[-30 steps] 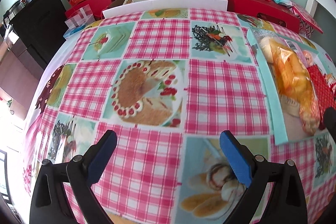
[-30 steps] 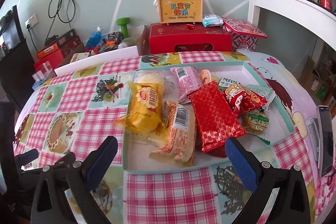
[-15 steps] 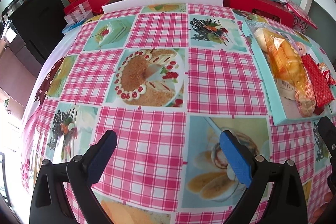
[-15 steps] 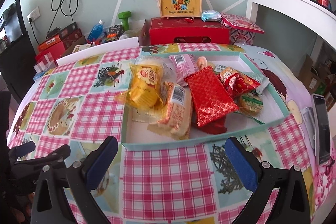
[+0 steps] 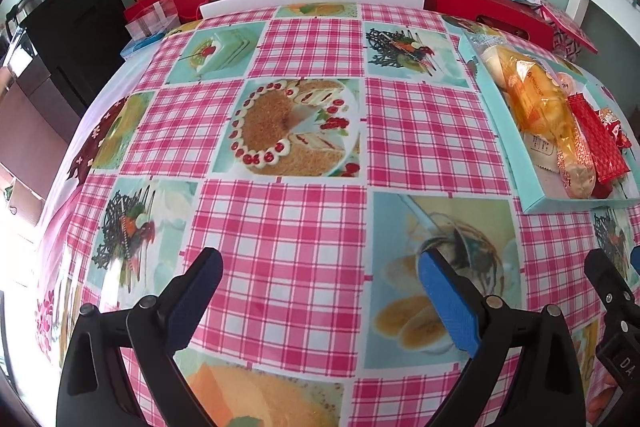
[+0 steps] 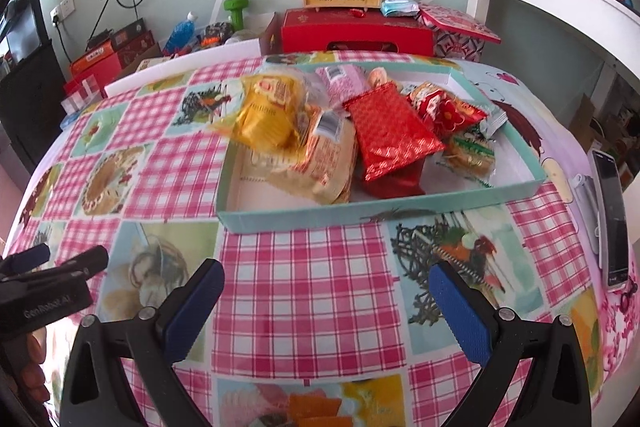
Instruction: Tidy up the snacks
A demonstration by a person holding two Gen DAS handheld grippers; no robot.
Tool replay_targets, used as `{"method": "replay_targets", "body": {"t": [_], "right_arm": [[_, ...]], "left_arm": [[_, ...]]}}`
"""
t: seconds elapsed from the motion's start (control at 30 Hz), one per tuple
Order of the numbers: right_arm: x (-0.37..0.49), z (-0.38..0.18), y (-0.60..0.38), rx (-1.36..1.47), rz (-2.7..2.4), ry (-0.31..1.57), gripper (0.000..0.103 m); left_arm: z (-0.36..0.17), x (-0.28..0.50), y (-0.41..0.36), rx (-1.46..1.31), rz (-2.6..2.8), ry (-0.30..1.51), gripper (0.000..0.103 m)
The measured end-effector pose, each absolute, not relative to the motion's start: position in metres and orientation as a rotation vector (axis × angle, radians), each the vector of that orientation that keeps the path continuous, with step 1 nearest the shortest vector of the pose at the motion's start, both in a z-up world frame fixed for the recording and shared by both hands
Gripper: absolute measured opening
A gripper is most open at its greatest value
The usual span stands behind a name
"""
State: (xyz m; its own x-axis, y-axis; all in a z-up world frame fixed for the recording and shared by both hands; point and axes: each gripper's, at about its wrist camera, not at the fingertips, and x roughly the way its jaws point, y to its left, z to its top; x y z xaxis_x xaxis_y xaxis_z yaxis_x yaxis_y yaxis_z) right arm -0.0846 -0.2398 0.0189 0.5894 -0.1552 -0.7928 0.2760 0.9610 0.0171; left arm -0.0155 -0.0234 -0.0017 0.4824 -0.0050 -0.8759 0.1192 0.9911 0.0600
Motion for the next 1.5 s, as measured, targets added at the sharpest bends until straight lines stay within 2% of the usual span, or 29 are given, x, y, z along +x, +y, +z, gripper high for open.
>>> {"method": "replay_targets", "body": {"t": [1.5], "right_arm": [[-0.071,0.008,-0.239,0.128,-0.27,0.919,0.103]], "left_arm": [[-0.015,-0.003,-0.035,0.145,-0.134,1.022,0.098]]}}
